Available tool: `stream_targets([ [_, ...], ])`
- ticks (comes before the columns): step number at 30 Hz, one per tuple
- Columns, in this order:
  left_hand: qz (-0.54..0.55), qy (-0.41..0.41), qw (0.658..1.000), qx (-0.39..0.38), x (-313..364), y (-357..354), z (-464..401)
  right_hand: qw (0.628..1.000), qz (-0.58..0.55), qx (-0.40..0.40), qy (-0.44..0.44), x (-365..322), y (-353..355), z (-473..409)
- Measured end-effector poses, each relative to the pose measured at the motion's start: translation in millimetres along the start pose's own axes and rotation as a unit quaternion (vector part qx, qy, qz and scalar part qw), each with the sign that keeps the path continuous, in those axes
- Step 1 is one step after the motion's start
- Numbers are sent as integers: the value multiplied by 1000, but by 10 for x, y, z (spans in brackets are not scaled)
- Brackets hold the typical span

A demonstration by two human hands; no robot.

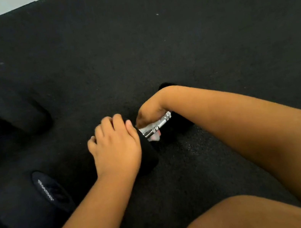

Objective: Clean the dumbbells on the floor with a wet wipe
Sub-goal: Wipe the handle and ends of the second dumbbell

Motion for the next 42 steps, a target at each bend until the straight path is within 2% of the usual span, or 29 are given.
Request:
stream_targets([
  [2, 11, -28, 1000, -8, 14, -20, 124, 999, -32, -11, 7, 26, -48, 20],
  [9, 2, -77, 997, -31, -9, -2, 319, 984, -100, 129, 67, 259, -293, 265],
  [12, 7, -56, 998, -36, -81, 68, 246, 980, -108, 155, 56, 219, -339, 207],
  [15, 44, 7, 985, -167, -211, 144, 77, 982, -118, 140, 40, 235, -294, 238],
  [17, 58, 14, 974, -221, -226, 166, 56, 987, -116, 103, 41, 249, -299, 278],
  [23, 56, -2, 966, -251, -160, 102, 173, 987, -134, 83, 40, 231, -371, 248],
  [25, 57, -4, 966, -253, -175, 90, 166, 983, -143, 108, 39, 238, -383, 244],
  [28, 44, -10, 966, -253, -194, 104, 118, 970, -114, 213, 30, 260, -413, 276],
  [29, 33, -14, 967, -252, -204, 112, 82, 952, -152, 262, 35, 246, -436, 324],
  [30, 20, -17, 967, -255, -217, 121, 34, 919, -231, 316, 44, 220, -457, 412],
  [33, -4, -13, 966, -259, -282, 152, -167, 750, -503, 422, 82, 217, -498, 716],
  [35, -10, 0, 971, -239, -328, 194, -299, 681, -580, 446, 46, 269, -545, 848],
  [37, -19, -4, 978, -210, -340, 223, -366, 626, -662, 411, -41, 352, -695, 869],
  [38, -21, -11, 980, -198, -328, 219, -375, 581, -721, 367, -85, 396, -805, 848],
  [40, -12, -11, 982, -189, -294, 188, -383, 457, -851, 222, -133, 427, -1043, 748],
  [41, -7, -1, 982, -191, -288, 173, -388, 397, -890, 171, -141, 410, -1140, 685],
  [42, -3, 12, 981, -195, -291, 157, -403, 344, -914, 153, -152, 383, -1194, 626],
])
Point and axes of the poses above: each hand's wrist, its own z-axis away from the middle knuckle, its own y-axis out of the back of the hand, x = y × z, the point moved 2 cm from there along -z, towards the middle knuckle, and after that the axes turned 8 degrees about x, right-handed, at the moved point
